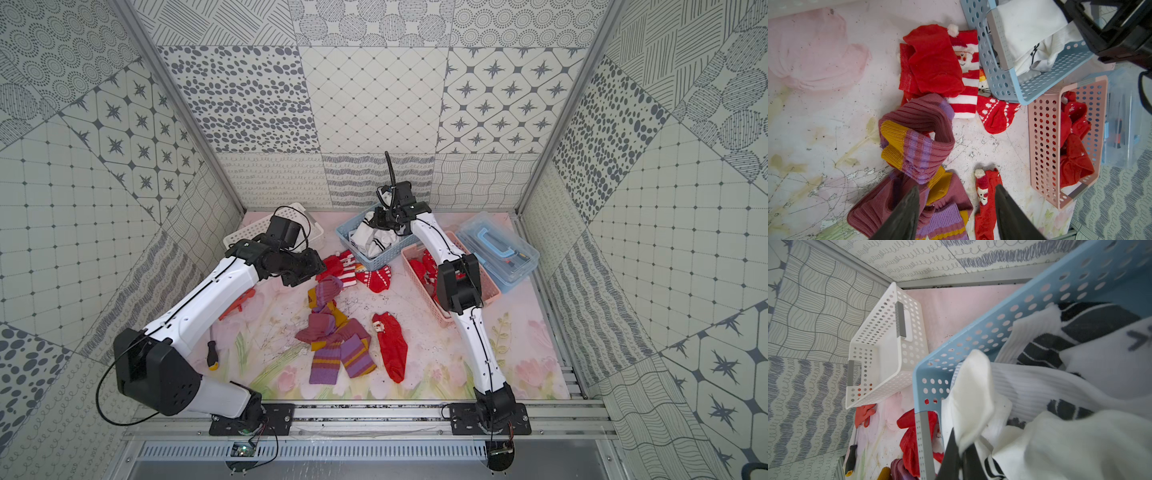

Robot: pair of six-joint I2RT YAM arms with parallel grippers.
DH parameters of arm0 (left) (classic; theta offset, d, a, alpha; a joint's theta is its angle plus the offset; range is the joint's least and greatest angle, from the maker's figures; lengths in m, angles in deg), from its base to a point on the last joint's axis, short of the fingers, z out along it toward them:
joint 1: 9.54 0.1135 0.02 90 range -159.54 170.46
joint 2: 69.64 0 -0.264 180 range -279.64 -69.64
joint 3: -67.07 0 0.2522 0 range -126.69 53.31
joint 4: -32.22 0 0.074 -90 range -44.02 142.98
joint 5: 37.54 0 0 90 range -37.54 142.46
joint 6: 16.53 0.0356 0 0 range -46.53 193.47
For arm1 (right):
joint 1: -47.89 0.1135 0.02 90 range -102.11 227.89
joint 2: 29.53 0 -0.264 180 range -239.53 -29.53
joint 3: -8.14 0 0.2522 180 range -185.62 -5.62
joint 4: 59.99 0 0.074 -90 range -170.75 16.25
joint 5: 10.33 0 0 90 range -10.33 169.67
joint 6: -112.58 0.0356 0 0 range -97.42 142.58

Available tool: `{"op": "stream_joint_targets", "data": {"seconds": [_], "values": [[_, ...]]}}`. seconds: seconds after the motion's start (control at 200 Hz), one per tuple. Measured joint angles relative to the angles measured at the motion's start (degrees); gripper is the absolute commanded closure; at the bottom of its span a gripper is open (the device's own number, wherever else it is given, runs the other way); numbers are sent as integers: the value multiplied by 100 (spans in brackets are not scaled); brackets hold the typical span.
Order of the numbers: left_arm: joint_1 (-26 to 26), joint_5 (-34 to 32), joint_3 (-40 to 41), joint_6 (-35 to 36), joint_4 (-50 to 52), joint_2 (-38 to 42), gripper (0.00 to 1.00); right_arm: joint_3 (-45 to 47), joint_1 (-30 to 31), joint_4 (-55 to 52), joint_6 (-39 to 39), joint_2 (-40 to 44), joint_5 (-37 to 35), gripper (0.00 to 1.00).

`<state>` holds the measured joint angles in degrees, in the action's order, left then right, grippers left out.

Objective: Sort the socks into the basket by color
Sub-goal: Place the sock in the bin.

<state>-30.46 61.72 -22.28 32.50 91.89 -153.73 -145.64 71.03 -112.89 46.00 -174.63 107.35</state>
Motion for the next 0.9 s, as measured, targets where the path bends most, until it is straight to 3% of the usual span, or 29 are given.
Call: {"op": "stream_joint_targets", "data": {"seconds": [0.285, 0.36, 0.605, 0.8, 0.9], "values": [[-116, 48, -122, 133, 42, -247, 41, 79, -2, -131, -2, -269, -446, 99], [-146, 50, -125, 162, 63, -278, 41, 79, -2, -162, -2, -293, -511, 86], [-229, 63, -125, 249, 105, -326, 40, 76, 4, -184, -46, -286, -592, 63], [-328, 85, -227, 319, 120, -470, 39, 11, 15, -450, -164, -52, -651, 19], [-391, 87, -291, 367, 118, -560, 39, 72, 70, -619, -247, 295, -756, 5]]}}
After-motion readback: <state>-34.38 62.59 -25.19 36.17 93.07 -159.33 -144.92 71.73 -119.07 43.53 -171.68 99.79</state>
